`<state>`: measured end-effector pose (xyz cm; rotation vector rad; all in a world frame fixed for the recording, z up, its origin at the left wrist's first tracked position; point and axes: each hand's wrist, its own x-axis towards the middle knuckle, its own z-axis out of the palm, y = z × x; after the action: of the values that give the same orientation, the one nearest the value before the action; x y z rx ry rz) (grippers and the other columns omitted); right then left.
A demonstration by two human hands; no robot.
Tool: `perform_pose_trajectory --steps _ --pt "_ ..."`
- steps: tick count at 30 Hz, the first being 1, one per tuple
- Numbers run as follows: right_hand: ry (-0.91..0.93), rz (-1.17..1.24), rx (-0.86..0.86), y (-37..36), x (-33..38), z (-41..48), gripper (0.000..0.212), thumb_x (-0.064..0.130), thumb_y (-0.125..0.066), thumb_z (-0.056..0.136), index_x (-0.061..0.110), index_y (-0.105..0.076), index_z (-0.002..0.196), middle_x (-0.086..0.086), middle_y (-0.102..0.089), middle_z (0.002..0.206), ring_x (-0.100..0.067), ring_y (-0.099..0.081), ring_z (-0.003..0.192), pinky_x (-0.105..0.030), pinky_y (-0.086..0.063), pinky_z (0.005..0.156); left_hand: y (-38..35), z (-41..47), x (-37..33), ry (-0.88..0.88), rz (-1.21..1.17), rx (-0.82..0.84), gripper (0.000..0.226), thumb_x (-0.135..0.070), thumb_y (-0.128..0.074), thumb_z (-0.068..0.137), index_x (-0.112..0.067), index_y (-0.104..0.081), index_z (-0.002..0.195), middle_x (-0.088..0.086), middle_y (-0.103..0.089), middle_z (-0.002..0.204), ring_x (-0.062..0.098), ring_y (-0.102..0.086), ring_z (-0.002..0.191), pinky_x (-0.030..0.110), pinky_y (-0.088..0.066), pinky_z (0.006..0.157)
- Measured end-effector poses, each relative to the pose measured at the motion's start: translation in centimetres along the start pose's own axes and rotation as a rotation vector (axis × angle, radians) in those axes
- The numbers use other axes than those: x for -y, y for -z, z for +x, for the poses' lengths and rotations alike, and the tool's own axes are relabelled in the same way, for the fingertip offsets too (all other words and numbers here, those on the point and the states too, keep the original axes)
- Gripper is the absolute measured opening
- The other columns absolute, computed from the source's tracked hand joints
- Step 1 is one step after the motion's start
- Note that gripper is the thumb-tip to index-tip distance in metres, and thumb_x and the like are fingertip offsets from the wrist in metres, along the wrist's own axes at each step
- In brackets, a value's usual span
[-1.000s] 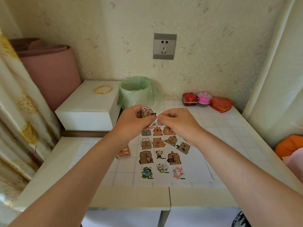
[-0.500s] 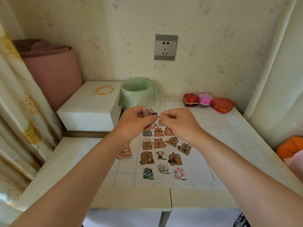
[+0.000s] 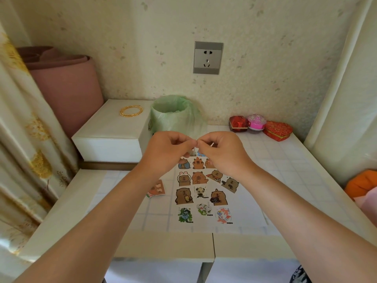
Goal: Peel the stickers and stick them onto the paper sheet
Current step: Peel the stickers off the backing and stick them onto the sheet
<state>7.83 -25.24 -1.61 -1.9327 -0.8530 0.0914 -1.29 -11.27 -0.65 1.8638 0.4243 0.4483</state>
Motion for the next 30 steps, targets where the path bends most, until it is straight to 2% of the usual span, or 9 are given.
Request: perform_pose_trajectory --steps 3,9,13,15,20,23,25,27,30 --pt "0.033 -0.034 -0.019 0.0 0.2 0.0 0.023 0.022 -0.065 0.093 0.035 -0.072 0.075 0.023 -0.067 0.064 0.002 -0.058 0.049 -0.021 -0.043 0.054 0.3 0.0 -0.1 0.022 -0.016 0.005 0.005 -0.017 -0.075 0.087 -0.014 -0.078 0.086 0.005 -0.076 0.079 0.018 -0.074 0.075 0.024 -0.059 0.06" --pt "0.065 -0.076 -0.031 -0.5 0.6 0.1 0.016 0.026 -0.065 0.091 0.031 -0.074 0.079 0.017 -0.07 0.074 -0.002 -0.059 0.05 -0.025 -0.049 0.054 0.6 0.1 -0.2 0.049 0.001 0.006 0.007 -0.015 -0.072 0.087 -0.007 -0.073 0.086 0.009 -0.075 0.085 0.017 -0.073 0.072 0.022 -0.057 0.056" --pt "0.001 0.017 -0.031 -0.9 1.3 0.2 0.019 0.038 -0.066 0.093 0.025 -0.073 0.081 0.018 -0.064 0.064 -0.001 -0.057 0.045 -0.018 -0.042 0.049 1.2 0.3 -0.2 0.066 -0.047 0.002 0.014 -0.019 -0.072 0.089 -0.006 -0.069 0.086 0.005 -0.076 0.086 0.012 -0.072 0.068 0.025 -0.059 0.058" --pt "-0.049 0.055 -0.009 -1.1 1.7 0.2 0.023 0.043 -0.065 0.093 0.023 -0.072 0.085 0.013 -0.063 0.066 -0.004 -0.059 0.047 -0.021 -0.046 0.047 1.7 0.4 -0.1 0.049 -0.055 0.002 0.014 -0.018 -0.071 0.09 -0.005 -0.069 0.086 0.007 -0.076 0.087 0.011 -0.072 0.07 0.026 -0.059 0.06" --pt "-0.06 0.131 -0.006 -1.9 2.4 0.4 0.011 0.033 -0.067 0.093 0.026 -0.072 0.099 0.01 -0.071 0.091 -0.016 -0.065 0.051 -0.026 -0.05 0.048 2.7 0.4 0.3 -0.012 -0.031 0.035 0.007 -0.011 -0.066 0.09 -0.005 -0.069 0.086 0.014 -0.073 0.091 0.015 -0.072 0.08 0.025 -0.06 0.067" --pt "-0.012 0.106 -0.017 -2.1 2.8 0.4 0.009 0.031 -0.069 0.093 0.027 -0.077 0.09 0.007 -0.072 0.079 -0.024 -0.065 0.053 -0.04 -0.058 0.055 3.5 0.4 0.5 -0.022 -0.015 0.034 0.01 -0.015 -0.068 0.089 -0.005 -0.069 0.088 0.011 -0.074 0.087 0.015 -0.073 0.083 0.026 -0.06 0.069" --pt "-0.016 0.111 -0.034 -2.5 3.1 0.5 0.016 0.029 -0.069 0.093 0.03 -0.075 0.079 0.01 -0.069 0.067 -0.022 -0.065 0.051 -0.045 -0.057 0.055 4.1 0.4 0.6 -0.019 -0.013 0.02 0.009 -0.014 -0.068 0.088 -0.004 -0.069 0.088 0.011 -0.074 0.087 0.016 -0.073 0.081 0.028 -0.059 0.069" --pt "-0.033 0.108 -0.048 -3.1 3.3 0.6 0.016 0.026 -0.069 0.093 0.03 -0.074 0.078 0.014 -0.067 0.067 -0.018 -0.064 0.051 -0.041 -0.055 0.052 4.8 0.5 0.7 -0.017 0.024 -0.017 0.006 -0.011 -0.066 0.087 -0.005 -0.067 0.084 0.012 -0.073 0.085 0.015 -0.071 0.073 0.031 -0.057 0.067" --pt "-0.047 0.094 -0.06 -4.0 3.5 1.2 0.013 0.025 -0.067 0.095 0.027 -0.074 0.084 0.012 -0.068 0.077 -0.013 -0.063 0.048 -0.025 -0.047 0.046 6.3 0.9 1.0 -0.006 0.098 -0.106 0.01 -0.012 -0.059 0.085 -0.003 -0.063 0.082 0.007 -0.073 0.079 0.013 -0.067 0.062 0.033 -0.055 0.065"
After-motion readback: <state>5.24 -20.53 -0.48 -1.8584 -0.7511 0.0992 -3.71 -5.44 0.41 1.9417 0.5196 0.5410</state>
